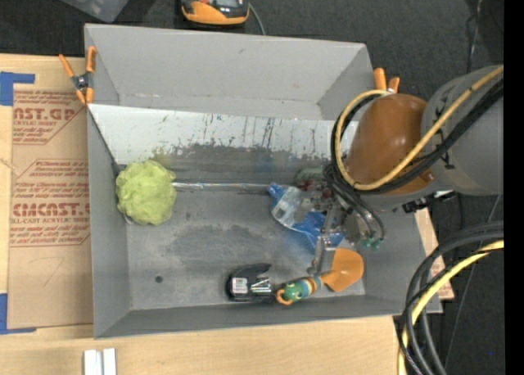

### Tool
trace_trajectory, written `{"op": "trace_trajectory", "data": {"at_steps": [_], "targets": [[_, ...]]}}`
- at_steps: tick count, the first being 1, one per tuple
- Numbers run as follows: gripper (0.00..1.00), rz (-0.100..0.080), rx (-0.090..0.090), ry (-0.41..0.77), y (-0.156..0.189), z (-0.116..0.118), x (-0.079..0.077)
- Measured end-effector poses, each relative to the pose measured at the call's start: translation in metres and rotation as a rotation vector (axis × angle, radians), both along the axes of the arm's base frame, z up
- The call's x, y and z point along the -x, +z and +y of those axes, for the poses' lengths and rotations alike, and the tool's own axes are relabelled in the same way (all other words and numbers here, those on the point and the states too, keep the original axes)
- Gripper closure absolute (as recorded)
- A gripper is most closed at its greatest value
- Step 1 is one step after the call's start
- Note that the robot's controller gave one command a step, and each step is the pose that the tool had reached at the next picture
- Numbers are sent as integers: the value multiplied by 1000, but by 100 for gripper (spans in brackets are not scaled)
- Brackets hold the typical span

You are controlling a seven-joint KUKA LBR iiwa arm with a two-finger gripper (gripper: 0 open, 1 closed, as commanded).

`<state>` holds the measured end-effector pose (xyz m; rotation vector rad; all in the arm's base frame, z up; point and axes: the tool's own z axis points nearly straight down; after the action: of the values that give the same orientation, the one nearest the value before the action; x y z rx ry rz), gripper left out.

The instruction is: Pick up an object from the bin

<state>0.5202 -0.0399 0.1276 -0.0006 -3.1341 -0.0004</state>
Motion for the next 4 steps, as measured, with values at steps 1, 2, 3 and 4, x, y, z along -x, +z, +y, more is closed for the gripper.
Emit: {"op": "trace_trajectory", "data": {"at_steps": [1, 2, 3, 4], "targets": [[0, -8, 1, 1, 4, 0, -2], [0, -13, -2, -195, -56, -57, -59], [0, -18, 1, 194, -55, -66, -45], [0, -20, -4, -362, -56, -28, -54]]}}
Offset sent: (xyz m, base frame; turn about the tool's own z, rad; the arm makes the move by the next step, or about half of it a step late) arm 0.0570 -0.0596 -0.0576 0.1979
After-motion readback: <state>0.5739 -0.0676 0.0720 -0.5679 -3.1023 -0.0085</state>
